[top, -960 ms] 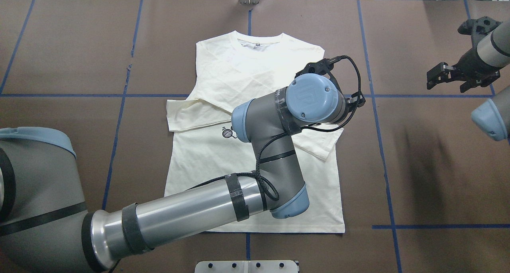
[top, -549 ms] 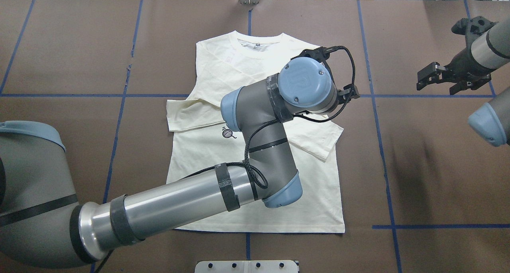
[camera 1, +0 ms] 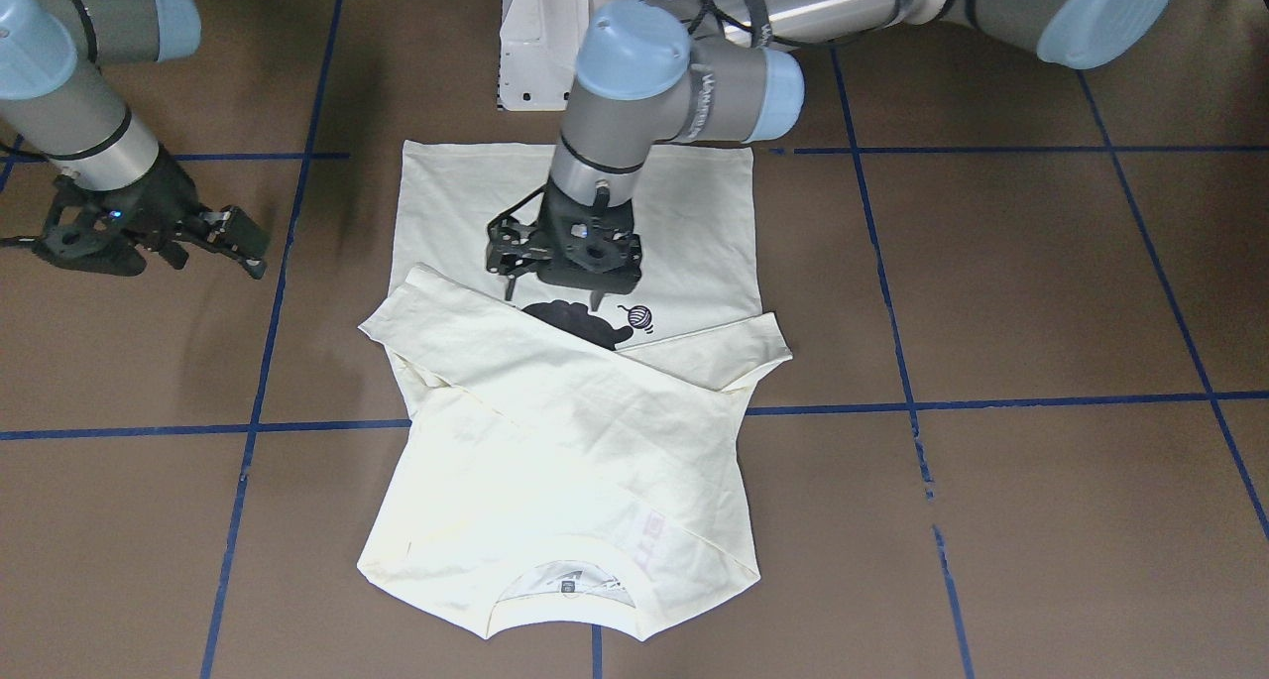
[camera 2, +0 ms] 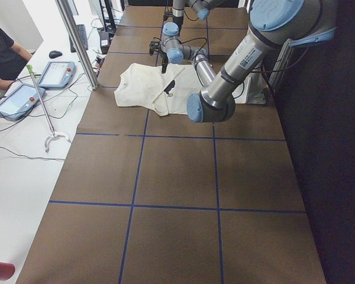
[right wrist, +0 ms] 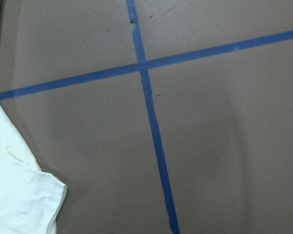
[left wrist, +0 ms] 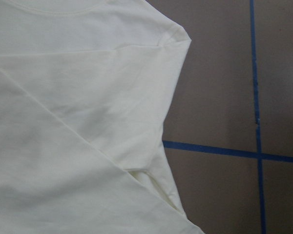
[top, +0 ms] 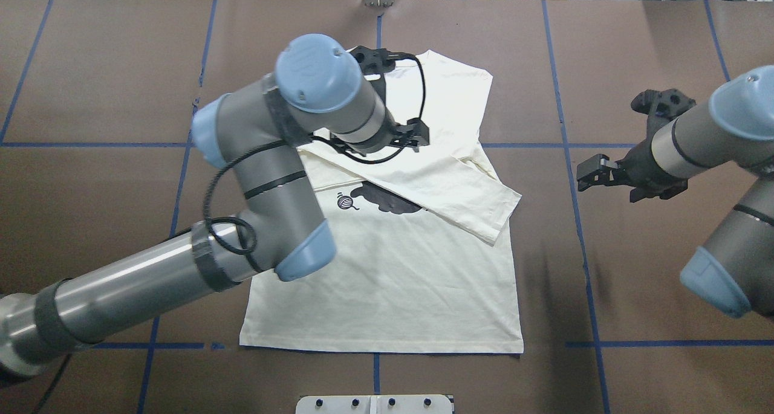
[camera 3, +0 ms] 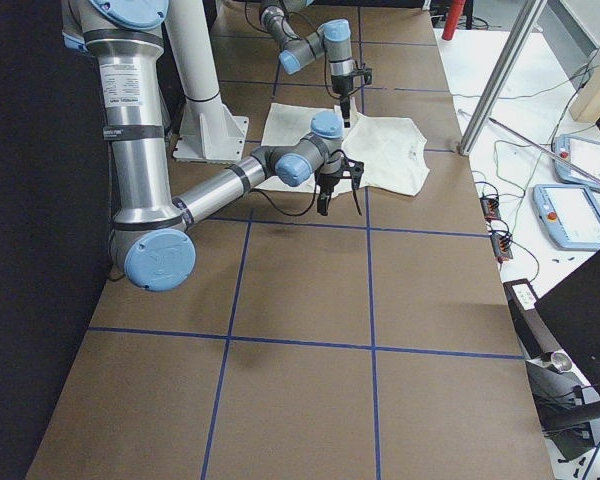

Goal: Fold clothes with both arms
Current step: 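Release the sleeve with the left gripper while the right gripper lowers toward the hem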

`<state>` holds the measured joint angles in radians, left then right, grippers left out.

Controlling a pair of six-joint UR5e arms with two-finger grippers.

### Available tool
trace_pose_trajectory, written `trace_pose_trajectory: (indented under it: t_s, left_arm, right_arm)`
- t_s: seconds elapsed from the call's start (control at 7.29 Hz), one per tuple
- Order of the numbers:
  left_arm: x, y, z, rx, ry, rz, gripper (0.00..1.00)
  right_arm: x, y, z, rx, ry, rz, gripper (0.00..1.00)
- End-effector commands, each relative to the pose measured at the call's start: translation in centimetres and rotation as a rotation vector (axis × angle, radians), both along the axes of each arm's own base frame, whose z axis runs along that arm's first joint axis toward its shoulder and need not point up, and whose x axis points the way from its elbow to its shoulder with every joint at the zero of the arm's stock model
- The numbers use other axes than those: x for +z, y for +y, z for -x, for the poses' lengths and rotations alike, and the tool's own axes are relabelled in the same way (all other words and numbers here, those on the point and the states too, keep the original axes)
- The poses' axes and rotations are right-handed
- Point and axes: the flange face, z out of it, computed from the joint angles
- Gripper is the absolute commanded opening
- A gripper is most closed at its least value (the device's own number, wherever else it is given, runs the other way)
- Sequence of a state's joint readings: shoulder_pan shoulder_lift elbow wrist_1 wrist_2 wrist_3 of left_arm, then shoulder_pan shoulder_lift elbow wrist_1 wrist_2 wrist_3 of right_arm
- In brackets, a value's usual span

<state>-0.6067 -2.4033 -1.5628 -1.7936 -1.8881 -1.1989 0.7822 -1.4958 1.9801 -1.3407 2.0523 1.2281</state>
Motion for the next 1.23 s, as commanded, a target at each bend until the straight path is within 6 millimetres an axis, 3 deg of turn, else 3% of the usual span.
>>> trace_pose_trajectory:
  t_s: [0.0, 0.27, 0.41, 0.69, 0.96, 1.1]
  left_arm:
    - [4.6, 2.6, 8.5, 0.064, -0.107, -0.082, 1.0]
    - [8.0, 4.9, 11.7, 0.096, -0.14, -0.115, 1.0]
    - [8.3, 5.0, 11.8, 0.097, -0.142, -0.115, 1.0]
    - [8.5, 4.8, 11.6, 0.099, -0.146, -0.11, 1.0]
    - [8.4, 4.9, 11.5, 0.102, -0.142, -0.111, 1.0]
    - [8.4, 4.9, 11.6, 0.101, -0.144, -0.11, 1.0]
  right_arm:
    - [-1.2, 7.2, 5.9, 0.064, -0.05, 0.015, 1.0]
    - [-2.7, 15.1, 10.8, 0.089, -0.055, 0.027, 1.0]
    - [-3.9, 18.2, 12.4, 0.093, -0.075, 0.036, 1.0]
    - [-3.5, 20.5, 14.0, 0.068, -0.016, 0.02, 1.0]
    - [-2.8, 21.3, 15.1, 0.043, 0.015, 0.025, 1.0]
    - [-3.5, 21.3, 16.2, 0.036, 0.002, 0.026, 1.0]
